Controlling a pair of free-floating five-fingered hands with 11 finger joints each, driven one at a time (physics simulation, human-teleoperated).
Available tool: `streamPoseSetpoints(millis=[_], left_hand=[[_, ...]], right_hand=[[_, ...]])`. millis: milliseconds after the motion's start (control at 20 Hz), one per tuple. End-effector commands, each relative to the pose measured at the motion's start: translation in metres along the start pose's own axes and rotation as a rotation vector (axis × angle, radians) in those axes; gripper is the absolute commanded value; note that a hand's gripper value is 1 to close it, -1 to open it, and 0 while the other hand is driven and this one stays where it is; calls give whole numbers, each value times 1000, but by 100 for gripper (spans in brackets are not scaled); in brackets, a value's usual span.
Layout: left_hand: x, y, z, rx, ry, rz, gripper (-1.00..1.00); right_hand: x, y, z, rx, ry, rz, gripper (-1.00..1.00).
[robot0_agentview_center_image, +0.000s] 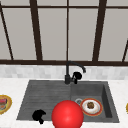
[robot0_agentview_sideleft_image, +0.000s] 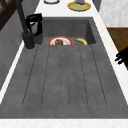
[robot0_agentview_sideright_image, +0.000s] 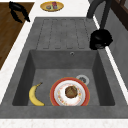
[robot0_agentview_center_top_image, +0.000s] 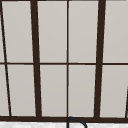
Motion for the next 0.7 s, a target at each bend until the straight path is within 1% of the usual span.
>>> streamPoseSetpoints(millis=[0,200,250,300,350,400,450,500,550,600,650], left_hand=[[0,0,0,0,0,0,0],[0,0,0,0,0,0,0],[0,0,0,0,0,0,0],[0,0,0,0,0,0,0],[0,0,0,0,0,0,0],[0,0,0,0,0,0,0],[0,0,0,0,0,0,0],[0,0,0,0,0,0,0],[0,0,0,0,0,0,0],[0,0,0,0,0,0,0],[0,0,0,0,0,0,0]], right_hand=[[-11,19,10,-35,56,-66,100],[-17,19,9,-32,40,-71,100],[-18,24,3,-17,16,-64,100],[-15,19,-1,27,6,-48,100],[-7,11,-2,27,-1,-21,100],[-4,3,-3,30,-3,-18,100],[-3,-1,-4,36,-30,-18,-100],[-8,-6,-1,58,-57,-10,-100],[-10,-12,5,43,-58,-4,-100],[-13,-24,14,19,-64,17,-100],[-16,-29,19,12,-68,21,-100]])
